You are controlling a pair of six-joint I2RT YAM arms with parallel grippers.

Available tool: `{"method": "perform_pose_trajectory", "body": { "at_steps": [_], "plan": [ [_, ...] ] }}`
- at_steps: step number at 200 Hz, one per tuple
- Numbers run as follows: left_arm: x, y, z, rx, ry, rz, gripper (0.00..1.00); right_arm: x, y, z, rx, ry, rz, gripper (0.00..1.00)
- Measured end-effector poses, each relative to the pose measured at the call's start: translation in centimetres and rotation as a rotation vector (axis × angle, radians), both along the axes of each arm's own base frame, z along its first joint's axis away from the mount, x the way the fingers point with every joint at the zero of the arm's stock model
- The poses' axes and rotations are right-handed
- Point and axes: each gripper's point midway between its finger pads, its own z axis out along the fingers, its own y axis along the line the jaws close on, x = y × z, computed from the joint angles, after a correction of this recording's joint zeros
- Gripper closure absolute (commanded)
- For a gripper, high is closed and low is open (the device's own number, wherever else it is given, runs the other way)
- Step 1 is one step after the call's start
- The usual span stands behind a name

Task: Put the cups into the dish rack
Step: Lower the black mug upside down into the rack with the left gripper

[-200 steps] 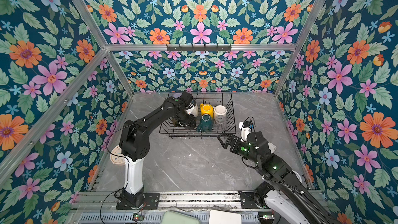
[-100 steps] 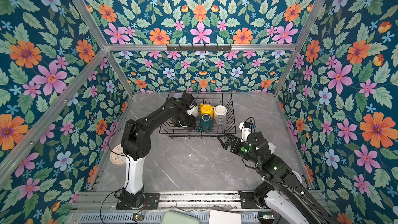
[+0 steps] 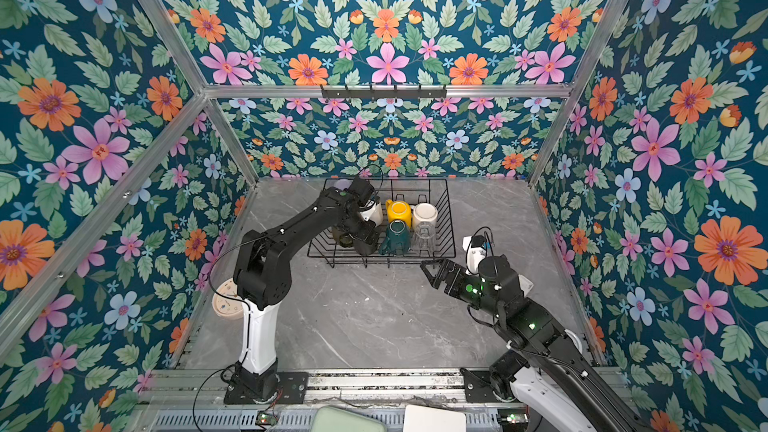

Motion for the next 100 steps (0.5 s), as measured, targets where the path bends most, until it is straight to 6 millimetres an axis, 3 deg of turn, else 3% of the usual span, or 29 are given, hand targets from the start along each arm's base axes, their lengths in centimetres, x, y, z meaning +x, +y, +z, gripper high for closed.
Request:
{"method": "perform_pose_trajectory", "body": {
  "at_steps": [57, 100],
  "plan": [
    [0.0, -0.3, 1.6, -0.031, -0.028, -0.003, 0.02, -0.1, -0.2, 0.0, -0.005, 0.000, -0.005, 0.01],
    [0.0, 0.0, 6.6, -0.126, -0.182, 0.007, 0.01, 0.6, -1.6, 2.2, -0.082, -0.055, -0.046, 0.01]
  ]
}}
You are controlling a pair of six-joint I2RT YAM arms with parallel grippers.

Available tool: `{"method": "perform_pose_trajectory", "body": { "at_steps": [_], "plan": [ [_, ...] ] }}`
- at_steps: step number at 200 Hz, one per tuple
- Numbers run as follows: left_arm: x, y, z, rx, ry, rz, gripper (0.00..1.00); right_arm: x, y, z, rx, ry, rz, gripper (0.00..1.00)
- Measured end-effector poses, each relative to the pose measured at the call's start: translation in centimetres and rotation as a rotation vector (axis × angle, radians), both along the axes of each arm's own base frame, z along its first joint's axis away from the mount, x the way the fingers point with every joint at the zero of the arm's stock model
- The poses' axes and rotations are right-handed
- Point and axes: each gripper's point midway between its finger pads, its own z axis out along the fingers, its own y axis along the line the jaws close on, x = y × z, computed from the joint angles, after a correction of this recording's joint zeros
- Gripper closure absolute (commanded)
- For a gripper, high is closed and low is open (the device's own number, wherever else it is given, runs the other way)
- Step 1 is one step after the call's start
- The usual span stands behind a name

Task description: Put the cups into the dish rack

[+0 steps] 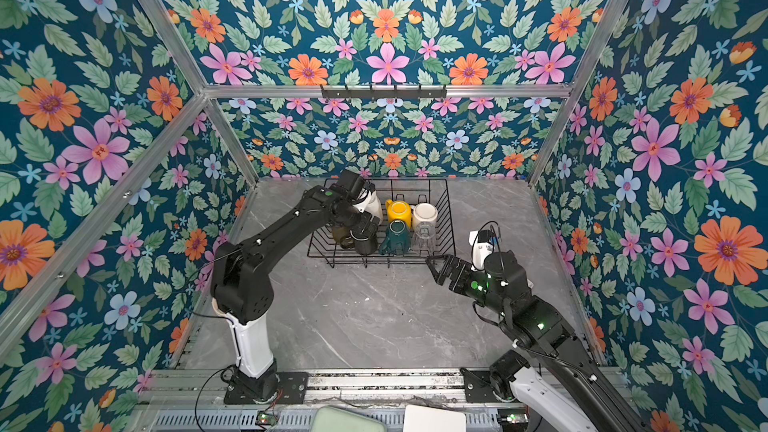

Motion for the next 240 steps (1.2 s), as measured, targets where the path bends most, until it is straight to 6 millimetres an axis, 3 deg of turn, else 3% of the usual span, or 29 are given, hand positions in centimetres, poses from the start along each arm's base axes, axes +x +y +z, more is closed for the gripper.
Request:
{"method": "perform_pose_trajectory", "body": {
  "at_steps": [17, 42, 72, 93, 109, 131, 177, 213, 240],
  "plan": [
    [-0.3, 0.9, 2.3, -0.059, -0.093, 0.029, 0.01, 1.0, -0.7, 0.6, -0.059, -0.040, -0.024, 0.01],
    [-1.3, 3.3, 4.9, -0.127, -0.251, 0.093, 0.00, 3.3, -2.7, -0.6, -0.174, -0.043, -0.090, 0.01],
    [-3.1, 7.2, 8.5, -0.212, -0.504, 0.194, 0.00, 6.4, -7.2, -2.9, -0.284, -0.029, -0.226, 0.01],
    [-4.0, 11.0, 9.4, -0.254, -0.656, 0.311, 0.00, 8.3, -10.8, -5.5, -0.363, -0.001, -0.324, 0.01],
    [-4.4, 14.6, 8.2, -0.243, -0.726, 0.417, 0.00, 8.9, -12.9, -8.0, -0.441, 0.024, -0.373, 0.01],
    [-5.3, 19.1, 5.1, -0.190, -0.790, 0.554, 0.00, 9.4, -14.2, -10.5, -0.543, -0.007, -0.390, 0.01],
    [-7.6, 25.1, -0.3, -0.130, -0.850, 0.752, 0.00, 10.5, -17.4, -15.3, -0.750, -0.056, -0.464, 0.01],
    [-8.2, 26.7, -3.3, -0.070, -0.867, 0.785, 0.00, 12.0, -18.1, -18.4, -0.837, -0.090, -0.463, 0.01],
    [-7.5, 26.7, -4.6, -0.047, -0.882, 0.769, 0.00, 13.2, -18.0, -18.6, -0.862, -0.157, -0.461, 0.01]
  ]
}}
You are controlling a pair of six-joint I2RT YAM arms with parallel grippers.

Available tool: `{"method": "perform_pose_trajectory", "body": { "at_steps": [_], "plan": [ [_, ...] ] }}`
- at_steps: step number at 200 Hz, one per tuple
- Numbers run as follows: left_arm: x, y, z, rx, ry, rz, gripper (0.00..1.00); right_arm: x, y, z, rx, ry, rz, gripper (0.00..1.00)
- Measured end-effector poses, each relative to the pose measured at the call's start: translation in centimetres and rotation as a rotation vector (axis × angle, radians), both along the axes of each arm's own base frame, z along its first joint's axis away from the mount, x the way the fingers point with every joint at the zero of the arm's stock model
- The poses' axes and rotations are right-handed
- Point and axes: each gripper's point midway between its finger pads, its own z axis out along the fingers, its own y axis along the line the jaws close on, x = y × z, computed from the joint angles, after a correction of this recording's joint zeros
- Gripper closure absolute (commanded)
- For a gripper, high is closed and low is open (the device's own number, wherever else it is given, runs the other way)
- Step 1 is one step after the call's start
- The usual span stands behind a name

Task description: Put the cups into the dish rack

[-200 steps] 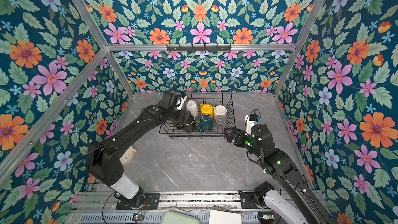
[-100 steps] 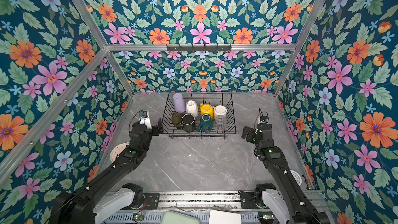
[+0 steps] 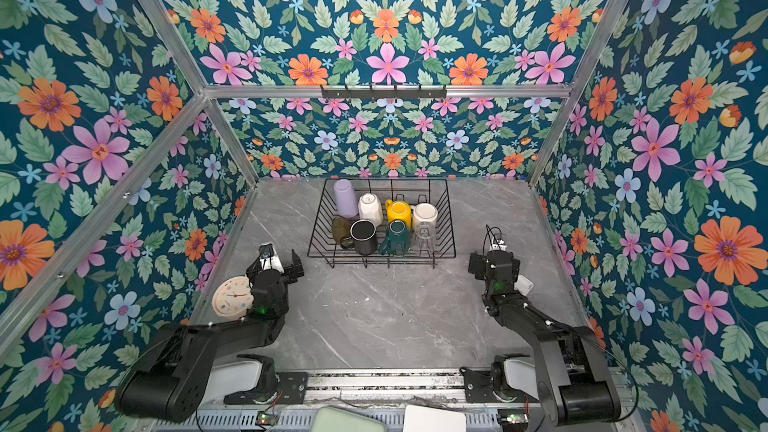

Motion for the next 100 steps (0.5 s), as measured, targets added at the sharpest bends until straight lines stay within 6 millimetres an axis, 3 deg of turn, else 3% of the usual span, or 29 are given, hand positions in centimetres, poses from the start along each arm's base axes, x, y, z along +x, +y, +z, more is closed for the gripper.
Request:
{"method": "perform_pose_trajectory", "body": {
  "at_steps": [15, 42, 79, 100],
  "plan": [
    [0.7, -0.2, -0.3, 0.029, 0.006, -0.016, 0.00, 0.8, 0.4, 0.4, -0.009, -0.037, 0.028, 0.01],
    [1.9, -0.1, 1.2, 0.043, -0.058, -0.017, 0.00, 1.6, 0.8, 0.3, -0.017, -0.074, 0.060, 0.01],
    [2.5, 1.7, -1.2, 0.054, -0.023, 0.009, 0.00, 2.3, 0.7, 0.4, -0.013, -0.099, 0.070, 0.01],
    [3.5, 2.4, -0.6, 0.026, -0.051, 0.020, 0.00, 2.4, 0.4, 0.5, -0.002, -0.119, 0.073, 0.01]
  ]
}}
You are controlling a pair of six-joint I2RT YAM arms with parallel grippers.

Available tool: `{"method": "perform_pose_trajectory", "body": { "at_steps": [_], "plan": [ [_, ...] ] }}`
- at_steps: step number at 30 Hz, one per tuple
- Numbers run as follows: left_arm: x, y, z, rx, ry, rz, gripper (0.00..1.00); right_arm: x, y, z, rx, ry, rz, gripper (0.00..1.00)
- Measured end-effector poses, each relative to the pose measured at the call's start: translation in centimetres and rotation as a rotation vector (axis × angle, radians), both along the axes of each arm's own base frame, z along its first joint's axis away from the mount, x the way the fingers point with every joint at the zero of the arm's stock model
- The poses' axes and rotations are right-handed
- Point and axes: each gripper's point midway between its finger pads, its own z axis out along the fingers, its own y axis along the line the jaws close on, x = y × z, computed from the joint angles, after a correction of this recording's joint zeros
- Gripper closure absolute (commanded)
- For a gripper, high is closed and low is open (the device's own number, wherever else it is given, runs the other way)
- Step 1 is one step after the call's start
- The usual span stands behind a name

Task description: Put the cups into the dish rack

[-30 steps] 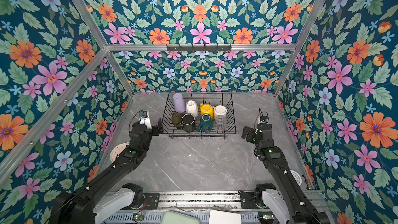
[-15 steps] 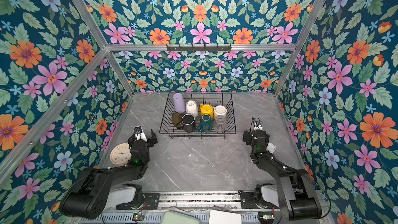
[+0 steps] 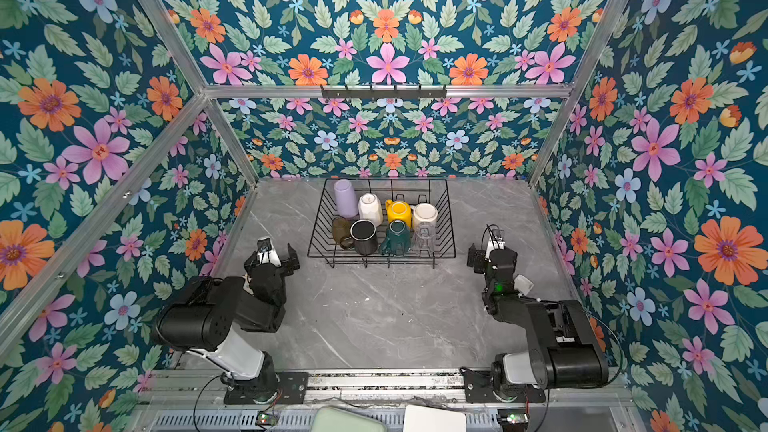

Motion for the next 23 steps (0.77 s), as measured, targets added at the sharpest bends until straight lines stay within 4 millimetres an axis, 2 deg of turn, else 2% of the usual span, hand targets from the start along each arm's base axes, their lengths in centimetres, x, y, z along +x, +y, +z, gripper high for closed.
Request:
{"method": "perform_pose_trajectory", "body": {
  "at_steps": [2, 4, 11, 23],
  "plan": [
    [1.2, -0.3, 1.0, -0.012, -0.030, -0.022, 0.00, 0.0, -0.1, -0.6, 0.008, -0.001, 0.002, 0.01],
    [1.6, -0.2, 1.1, -0.030, -0.029, -0.027, 0.00, -0.3, -0.1, -1.3, 0.010, 0.018, 0.004, 0.01],
    [1.6, -0.3, 0.4, -0.035, 0.001, -0.044, 0.00, 0.2, 0.2, -0.3, 0.019, -0.028, 0.025, 0.01],
    [1.9, -0.4, 0.2, -0.039, 0.012, -0.057, 0.00, 0.3, 0.2, -0.2, 0.023, -0.030, 0.026, 0.01]
  ]
}}
